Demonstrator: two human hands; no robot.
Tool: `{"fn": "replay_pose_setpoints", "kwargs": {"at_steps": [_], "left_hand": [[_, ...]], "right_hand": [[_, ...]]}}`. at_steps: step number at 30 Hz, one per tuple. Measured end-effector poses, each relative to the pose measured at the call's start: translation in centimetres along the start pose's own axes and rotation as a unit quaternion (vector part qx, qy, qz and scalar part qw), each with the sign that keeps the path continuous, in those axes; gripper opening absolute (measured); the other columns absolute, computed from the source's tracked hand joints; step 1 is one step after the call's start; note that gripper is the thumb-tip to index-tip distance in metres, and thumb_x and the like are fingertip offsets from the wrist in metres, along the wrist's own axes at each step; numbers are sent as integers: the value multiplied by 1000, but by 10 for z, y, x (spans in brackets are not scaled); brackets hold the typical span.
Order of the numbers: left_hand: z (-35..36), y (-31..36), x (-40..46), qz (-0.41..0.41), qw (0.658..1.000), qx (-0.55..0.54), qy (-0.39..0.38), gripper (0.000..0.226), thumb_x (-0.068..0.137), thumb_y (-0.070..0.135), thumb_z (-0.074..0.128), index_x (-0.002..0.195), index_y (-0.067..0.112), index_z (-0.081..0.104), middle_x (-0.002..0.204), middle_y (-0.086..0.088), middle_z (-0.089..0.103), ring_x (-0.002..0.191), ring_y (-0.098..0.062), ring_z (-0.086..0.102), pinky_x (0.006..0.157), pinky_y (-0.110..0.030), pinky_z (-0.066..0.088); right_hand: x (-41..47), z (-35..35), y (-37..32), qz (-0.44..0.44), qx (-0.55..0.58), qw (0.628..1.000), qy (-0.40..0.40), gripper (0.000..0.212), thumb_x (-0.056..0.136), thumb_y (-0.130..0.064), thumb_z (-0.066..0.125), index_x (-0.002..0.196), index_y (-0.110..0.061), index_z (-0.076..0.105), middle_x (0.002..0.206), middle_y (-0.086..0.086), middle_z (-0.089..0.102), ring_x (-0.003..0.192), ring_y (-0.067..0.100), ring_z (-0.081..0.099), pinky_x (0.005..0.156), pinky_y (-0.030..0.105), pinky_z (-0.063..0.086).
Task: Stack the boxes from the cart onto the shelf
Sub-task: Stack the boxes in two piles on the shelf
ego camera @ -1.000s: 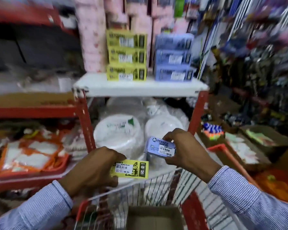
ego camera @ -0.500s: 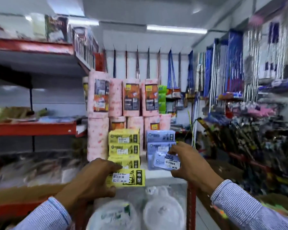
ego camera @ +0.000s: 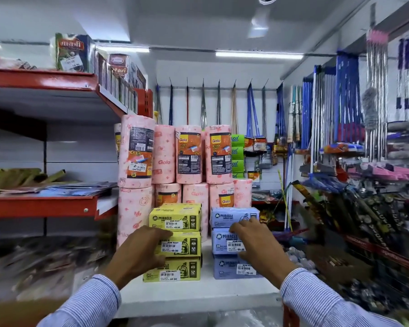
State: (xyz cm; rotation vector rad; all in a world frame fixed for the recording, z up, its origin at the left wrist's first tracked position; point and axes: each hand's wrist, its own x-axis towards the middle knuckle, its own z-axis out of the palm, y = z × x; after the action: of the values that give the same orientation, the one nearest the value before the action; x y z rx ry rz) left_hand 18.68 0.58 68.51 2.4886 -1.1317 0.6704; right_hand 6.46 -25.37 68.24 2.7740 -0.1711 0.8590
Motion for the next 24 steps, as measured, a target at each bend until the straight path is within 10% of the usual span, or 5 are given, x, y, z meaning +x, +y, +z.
{"fn": "replay_pose_setpoints", "kwargs": {"at_steps": [20,24], "left_hand": [[13,-8,-5,-4,1000,6,-11,40,88,18,70,127,21,61,132,-5,67,116,-23,65,97,-38,55],[19,-2,-24,29,998,44,17,68,91,34,66,150,19,37,160,-5,34,148,-25,30,120,-42,30]], "right_hand": [[-4,20,-1,3,23,1000,-1,42,81,-13,75,119,-21,57,111,-2,68,103,21,49,85,38,48],[-18,17,-5,10,3,1000,4,52,87,-21,71,134,-22,49,132,0,61,119,24,48,92,40,45]]}}
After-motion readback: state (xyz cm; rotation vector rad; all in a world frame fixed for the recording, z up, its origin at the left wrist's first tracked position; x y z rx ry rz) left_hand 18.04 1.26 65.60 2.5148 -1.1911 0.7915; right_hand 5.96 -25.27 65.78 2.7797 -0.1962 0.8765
